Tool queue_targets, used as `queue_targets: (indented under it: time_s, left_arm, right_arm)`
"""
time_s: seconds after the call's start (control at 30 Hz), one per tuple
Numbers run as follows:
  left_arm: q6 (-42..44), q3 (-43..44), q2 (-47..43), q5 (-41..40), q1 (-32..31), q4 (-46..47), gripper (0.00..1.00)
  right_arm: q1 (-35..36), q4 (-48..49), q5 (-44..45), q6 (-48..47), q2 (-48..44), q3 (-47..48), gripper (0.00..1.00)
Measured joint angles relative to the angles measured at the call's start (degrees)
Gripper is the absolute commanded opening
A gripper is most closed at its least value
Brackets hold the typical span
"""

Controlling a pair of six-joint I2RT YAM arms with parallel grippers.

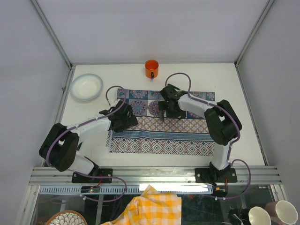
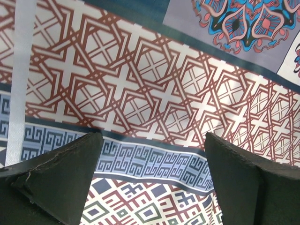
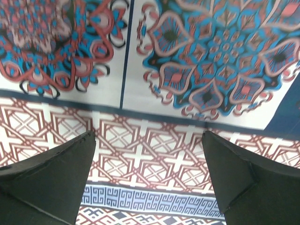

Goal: Set the dinner table for one person
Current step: Adjust the napkin at the center of the board.

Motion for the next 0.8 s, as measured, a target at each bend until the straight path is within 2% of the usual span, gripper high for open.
queue_targets:
  time_s: [0.3, 0.47, 0.57, 0.67, 0.8]
  left_arm:
    - [-3.48, -3.85, -4.66, 0.37, -0.37, -0.63, 0.99]
    - [-3.78, -3.50, -5.73, 0.42, -0.37, -5.92, 0.99]
    - [-3.56, -1.09, -5.51, -0.07, -0.39, -11.76, 0.99]
    - [-2.64, 5.14, -4.44, -1.20, -0.39, -16.26, 0.99]
    - [-1.01, 13.25, -3.72, -2.91, -0.39, -17.51, 0.99]
  right_arm:
    - [2.32, -1.40, -1.25, 3.61, -4.79, -5.75, 1.00]
    - [2.47, -4.37, -0.85, 3.52, -4.79, -5.03, 1.00]
    - [2.47, -7.08, 1.38, 2.12, -4.31, -0.68, 1.00]
    - [2.01, -7.61, 3.28, -0.20, -4.26, 6.27, 1.00]
    - [-0.63, -8.37, 3.63, -3.76, -3.63, 18.71, 1.00]
